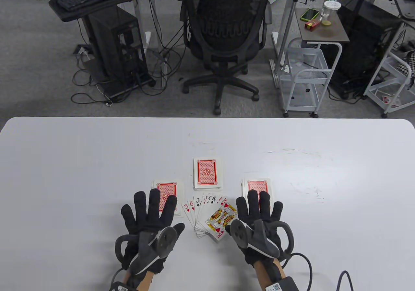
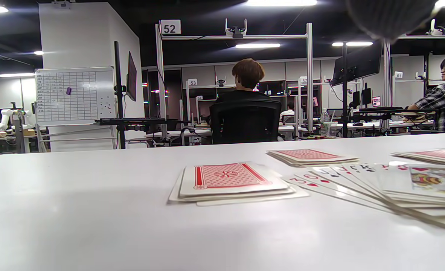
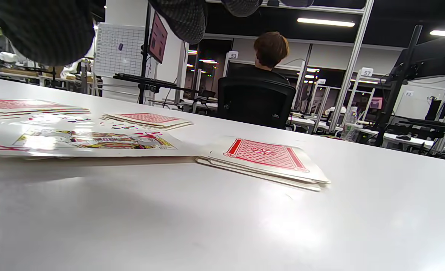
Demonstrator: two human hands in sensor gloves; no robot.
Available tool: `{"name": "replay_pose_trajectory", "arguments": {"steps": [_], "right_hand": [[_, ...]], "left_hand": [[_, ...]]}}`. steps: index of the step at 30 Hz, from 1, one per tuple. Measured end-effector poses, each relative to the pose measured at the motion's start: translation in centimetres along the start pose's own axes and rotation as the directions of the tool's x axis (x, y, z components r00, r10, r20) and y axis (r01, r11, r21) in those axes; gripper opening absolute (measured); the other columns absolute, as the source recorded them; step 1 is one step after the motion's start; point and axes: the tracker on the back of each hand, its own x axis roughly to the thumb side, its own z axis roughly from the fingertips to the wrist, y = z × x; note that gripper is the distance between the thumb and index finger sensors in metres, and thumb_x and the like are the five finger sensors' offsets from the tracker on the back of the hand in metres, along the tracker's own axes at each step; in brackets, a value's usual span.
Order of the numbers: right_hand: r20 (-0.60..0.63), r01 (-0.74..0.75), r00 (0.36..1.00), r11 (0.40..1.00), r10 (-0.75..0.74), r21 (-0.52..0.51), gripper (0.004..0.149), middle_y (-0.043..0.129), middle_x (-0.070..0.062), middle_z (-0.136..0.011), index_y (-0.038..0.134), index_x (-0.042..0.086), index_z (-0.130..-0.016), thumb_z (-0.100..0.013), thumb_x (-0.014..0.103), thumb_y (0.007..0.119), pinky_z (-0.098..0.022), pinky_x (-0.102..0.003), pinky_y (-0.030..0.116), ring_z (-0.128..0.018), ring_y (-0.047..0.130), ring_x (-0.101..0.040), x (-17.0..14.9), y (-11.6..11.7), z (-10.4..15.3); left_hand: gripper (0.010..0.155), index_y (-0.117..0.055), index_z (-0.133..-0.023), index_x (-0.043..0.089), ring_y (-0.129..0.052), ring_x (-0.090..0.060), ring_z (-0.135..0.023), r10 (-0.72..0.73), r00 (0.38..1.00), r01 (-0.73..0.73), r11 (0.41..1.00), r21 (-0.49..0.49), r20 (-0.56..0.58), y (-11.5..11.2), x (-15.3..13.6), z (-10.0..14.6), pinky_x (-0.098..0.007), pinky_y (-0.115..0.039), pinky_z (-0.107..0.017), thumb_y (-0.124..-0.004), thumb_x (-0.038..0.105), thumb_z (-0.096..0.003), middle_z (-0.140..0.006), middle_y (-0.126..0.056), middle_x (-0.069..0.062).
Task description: Four-player card dealing with fan arrangement
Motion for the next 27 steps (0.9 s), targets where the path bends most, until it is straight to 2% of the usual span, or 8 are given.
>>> {"name": "replay_pose_trajectory", "arguments": {"steps": [8, 27], "right_hand": [[0.003, -0.024, 1.000, 0.999, 0.024, -0.035, 0.085, 0.021, -0.023, -0.114, 0.037, 0.014, -0.115, -0.052, 0.061, 0.069, -0.059, -0.077, 0.020, -0.103, 0.022, -0.061, 0.27, -0.20, -0.02], [0.006, -0.032, 0.999, 0.998, 0.032, -0.049, 0.083, 0.024, -0.023, -0.114, 0.038, 0.015, -0.115, -0.053, 0.061, 0.069, -0.059, -0.077, 0.021, -0.103, 0.024, -0.061, 0.49, -0.14, -0.14]], "left_hand": [[0.081, -0.025, -0.113, 0.043, -0.006, -0.049, -0.107, -0.014, 1.000, 0.014, 1.000, 0.021, 0.008, 0.14, 0.21, 0.15, -0.073, -0.011, -0.062, -0.066, 0.069, -0.0484, -0.122, -0.010, -0.002], [0.078, -0.028, -0.113, 0.044, -0.009, -0.047, -0.109, -0.018, 0.999, 0.018, 1.000, 0.024, 0.026, 0.13, 0.65, 0.07, -0.072, -0.014, -0.065, -0.067, 0.068, -0.0489, -0.122, -0.013, 0.000]]}}
